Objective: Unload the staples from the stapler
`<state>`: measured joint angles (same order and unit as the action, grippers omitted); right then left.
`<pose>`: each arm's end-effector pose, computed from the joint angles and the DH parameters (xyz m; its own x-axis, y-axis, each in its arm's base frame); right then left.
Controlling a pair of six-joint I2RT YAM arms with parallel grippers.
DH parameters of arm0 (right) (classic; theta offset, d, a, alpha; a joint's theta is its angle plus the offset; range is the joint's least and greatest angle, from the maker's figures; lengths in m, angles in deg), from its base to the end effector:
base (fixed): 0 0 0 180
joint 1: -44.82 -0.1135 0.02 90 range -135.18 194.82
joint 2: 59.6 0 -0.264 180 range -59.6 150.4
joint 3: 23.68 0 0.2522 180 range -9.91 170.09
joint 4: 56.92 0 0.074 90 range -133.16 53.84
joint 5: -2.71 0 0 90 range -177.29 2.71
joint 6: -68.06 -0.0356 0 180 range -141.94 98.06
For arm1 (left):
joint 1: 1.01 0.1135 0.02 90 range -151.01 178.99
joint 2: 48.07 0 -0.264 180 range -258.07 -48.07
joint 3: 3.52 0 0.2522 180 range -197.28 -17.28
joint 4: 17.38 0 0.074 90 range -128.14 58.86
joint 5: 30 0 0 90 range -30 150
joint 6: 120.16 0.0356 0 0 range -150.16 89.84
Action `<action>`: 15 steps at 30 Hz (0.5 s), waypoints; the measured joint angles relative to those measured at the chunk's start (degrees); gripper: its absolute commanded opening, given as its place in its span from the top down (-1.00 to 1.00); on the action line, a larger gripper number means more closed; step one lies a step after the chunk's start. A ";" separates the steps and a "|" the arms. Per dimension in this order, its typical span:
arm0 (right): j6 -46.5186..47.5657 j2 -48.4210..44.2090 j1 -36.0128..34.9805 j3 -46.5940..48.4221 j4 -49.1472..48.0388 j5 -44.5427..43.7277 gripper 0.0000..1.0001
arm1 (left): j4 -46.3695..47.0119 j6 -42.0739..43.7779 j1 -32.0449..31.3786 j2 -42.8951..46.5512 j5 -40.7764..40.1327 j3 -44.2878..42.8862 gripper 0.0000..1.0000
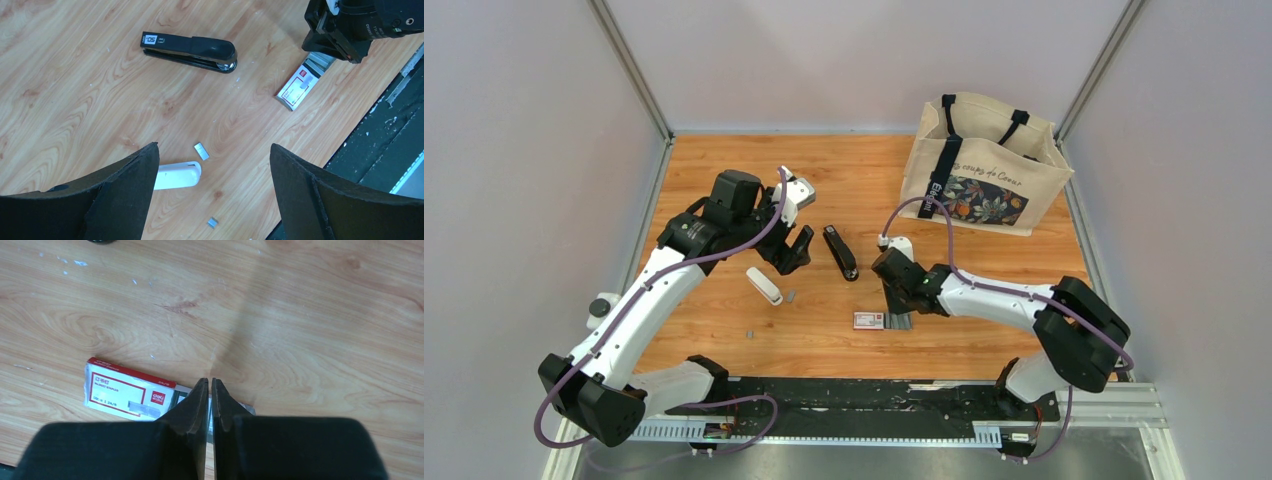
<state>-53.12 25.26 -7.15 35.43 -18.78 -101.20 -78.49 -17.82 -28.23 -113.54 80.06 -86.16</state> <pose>0.1739 0.2084 0.1694 -0.8354 -0.2524 -0.4883 -0.3120 0.9491 0.0432 0.1978 -0.1155 0.3536 -0.4640 0.4644 -0.7543 0.7662 0.6378 -0.0786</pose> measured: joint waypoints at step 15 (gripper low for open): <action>0.24 0.26 -1.57 1.38 -0.39 0.48 0.63 | 0.02 0.00 0.00 -0.61 0.02 0.28 -0.79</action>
<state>-52.88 25.52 -8.72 36.80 -19.18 -100.72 -78.47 -17.82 -28.23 -114.16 80.08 -85.87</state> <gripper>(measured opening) 0.180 0.895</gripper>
